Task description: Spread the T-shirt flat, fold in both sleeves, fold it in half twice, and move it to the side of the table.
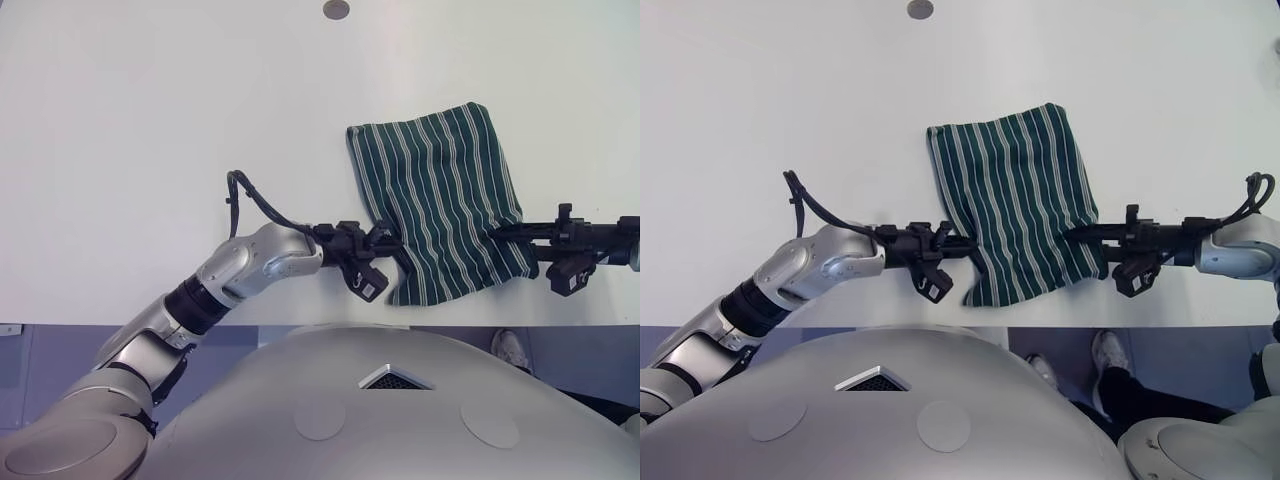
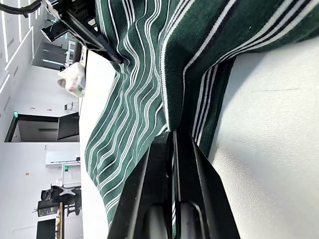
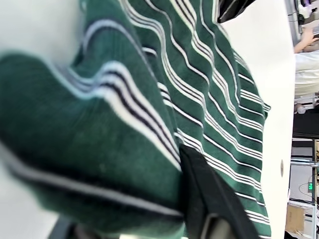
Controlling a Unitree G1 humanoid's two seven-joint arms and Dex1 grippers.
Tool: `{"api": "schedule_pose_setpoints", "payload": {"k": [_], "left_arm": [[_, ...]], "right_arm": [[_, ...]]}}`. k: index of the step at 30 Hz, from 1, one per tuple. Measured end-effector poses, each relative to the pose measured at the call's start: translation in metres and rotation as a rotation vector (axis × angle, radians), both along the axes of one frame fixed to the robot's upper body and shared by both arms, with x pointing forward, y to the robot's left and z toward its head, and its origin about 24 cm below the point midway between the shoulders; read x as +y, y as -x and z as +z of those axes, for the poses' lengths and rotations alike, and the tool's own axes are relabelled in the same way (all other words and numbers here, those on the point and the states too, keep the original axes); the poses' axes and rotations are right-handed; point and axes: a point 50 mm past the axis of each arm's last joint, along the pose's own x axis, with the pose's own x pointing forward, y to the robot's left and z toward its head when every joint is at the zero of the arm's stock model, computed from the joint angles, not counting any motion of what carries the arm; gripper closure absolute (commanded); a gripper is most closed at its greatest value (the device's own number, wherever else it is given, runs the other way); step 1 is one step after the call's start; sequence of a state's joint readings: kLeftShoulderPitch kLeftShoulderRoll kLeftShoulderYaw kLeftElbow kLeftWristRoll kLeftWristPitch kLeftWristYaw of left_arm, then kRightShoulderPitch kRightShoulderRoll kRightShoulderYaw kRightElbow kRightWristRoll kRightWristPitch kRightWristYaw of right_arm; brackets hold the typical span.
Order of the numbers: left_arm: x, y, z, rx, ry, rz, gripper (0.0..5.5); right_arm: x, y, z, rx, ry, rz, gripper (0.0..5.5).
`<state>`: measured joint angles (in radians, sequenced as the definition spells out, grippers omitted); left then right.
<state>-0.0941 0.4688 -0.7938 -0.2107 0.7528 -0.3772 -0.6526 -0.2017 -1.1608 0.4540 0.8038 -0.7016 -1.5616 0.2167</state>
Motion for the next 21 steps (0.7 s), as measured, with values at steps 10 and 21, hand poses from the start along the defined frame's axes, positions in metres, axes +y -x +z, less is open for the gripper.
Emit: {"api": "schedule_pose_setpoints", "payload": {"k": [10, 21], "left_arm": [[0.026, 0.001, -0.001, 0.060, -0.007, 0.074, 5.05], [0.033, 0.013, 0.003, 0.132, -0.030, 0.095, 3.30]], "right_arm": [[0.004, 0.002, -0.006, 0.015, -0.031, -0.029, 5.14], [0.016, 0.002, -0.010, 0.004, -0.062, -0.021, 5.15]]}}
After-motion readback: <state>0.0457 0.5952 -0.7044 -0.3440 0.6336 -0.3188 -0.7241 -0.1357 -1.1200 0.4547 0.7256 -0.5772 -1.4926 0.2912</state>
